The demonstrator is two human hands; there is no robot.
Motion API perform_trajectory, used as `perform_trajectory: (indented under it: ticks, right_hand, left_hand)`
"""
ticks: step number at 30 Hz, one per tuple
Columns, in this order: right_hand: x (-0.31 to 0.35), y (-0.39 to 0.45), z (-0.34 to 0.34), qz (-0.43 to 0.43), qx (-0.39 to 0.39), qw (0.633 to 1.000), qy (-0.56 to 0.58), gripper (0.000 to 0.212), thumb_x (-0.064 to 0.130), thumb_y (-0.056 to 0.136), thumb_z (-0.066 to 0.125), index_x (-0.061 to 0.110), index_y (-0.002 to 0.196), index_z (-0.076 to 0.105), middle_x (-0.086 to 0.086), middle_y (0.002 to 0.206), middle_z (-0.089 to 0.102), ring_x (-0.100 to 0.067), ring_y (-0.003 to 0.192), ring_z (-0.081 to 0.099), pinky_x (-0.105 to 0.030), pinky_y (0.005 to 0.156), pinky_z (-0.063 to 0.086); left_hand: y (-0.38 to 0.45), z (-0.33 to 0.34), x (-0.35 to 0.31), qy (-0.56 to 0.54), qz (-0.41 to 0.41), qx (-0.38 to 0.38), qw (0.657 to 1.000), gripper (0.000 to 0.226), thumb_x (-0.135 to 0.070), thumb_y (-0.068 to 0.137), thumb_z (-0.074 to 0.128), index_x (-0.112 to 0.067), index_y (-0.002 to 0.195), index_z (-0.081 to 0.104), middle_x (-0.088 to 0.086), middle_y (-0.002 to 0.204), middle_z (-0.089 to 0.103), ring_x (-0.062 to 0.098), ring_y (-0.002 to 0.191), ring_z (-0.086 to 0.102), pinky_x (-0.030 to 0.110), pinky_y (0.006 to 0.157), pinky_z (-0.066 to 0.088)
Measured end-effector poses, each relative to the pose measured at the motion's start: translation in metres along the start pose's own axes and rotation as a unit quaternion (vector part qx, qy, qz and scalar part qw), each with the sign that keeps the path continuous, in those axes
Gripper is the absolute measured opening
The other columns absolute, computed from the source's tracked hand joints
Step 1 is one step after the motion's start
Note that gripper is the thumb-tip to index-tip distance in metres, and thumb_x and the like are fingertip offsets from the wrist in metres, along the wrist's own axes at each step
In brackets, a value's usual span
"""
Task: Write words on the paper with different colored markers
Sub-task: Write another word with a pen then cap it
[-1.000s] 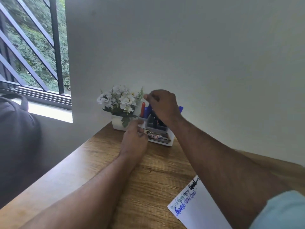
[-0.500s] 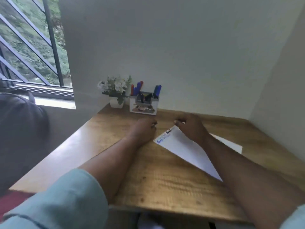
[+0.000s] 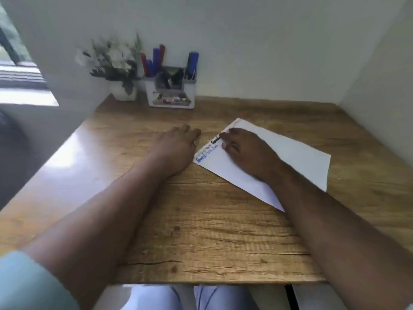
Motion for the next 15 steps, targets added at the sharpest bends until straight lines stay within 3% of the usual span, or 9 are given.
perform_trajectory:
  ticks: [3,7,14,15]
  right_hand:
    - [0.003,0.000,-0.003,0.004,0.003,1.000,0.007,0.035,0.023,0.097,0.047,0.010,0.126,0.061,-0.015,0.131,0.059,-0.030,0.122,0.052,-0.036,0.101,0.037]
    - [0.004,-0.006,-0.008,0.058,0.033,0.998,0.009,0.045,0.033,0.093,0.040,0.008,0.122,0.064,-0.016,0.128,0.061,-0.033,0.119,0.055,-0.039,0.101,0.041]
    - [-0.007,-0.013,-0.007,0.111,0.083,0.987,0.083,0.042,0.035,0.089,0.047,0.010,0.114,0.070,-0.016,0.122,0.066,-0.034,0.111,0.062,-0.044,0.099,0.046]
    - [-0.005,-0.005,-0.016,0.095,0.063,0.990,0.085,0.042,0.036,0.089,0.047,0.011,0.113,0.071,-0.015,0.121,0.066,-0.034,0.110,0.063,-0.044,0.098,0.047]
  left_hand:
    - [-0.006,-0.001,0.000,-0.036,-0.017,-0.006,0.999,0.047,-0.028,0.099,0.033,-0.029,0.147,0.032,0.003,0.157,0.026,0.024,0.144,0.021,0.044,0.117,0.012]
    - [-0.015,-0.007,-0.007,-0.045,-0.029,0.015,0.998,0.050,-0.024,0.098,0.038,-0.026,0.148,0.031,0.004,0.157,0.026,0.027,0.145,0.019,0.041,0.118,0.009]
    - [-0.042,-0.018,-0.017,-0.057,-0.073,0.111,0.989,0.062,-0.016,0.096,0.034,-0.026,0.153,0.012,0.001,0.162,0.005,0.020,0.149,0.002,0.035,0.118,0.000]
    - [-0.041,-0.028,-0.017,-0.049,-0.083,0.104,0.990,0.064,-0.017,0.095,0.035,-0.026,0.153,0.010,0.001,0.162,0.003,0.019,0.149,0.001,0.035,0.118,0.001]
Point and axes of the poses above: each hand's wrist, its own y-axis towards the middle knuckle, its own z-axis out of the palm, x = y × z, the point moved 5 cm from there along y, towards the middle knuckle
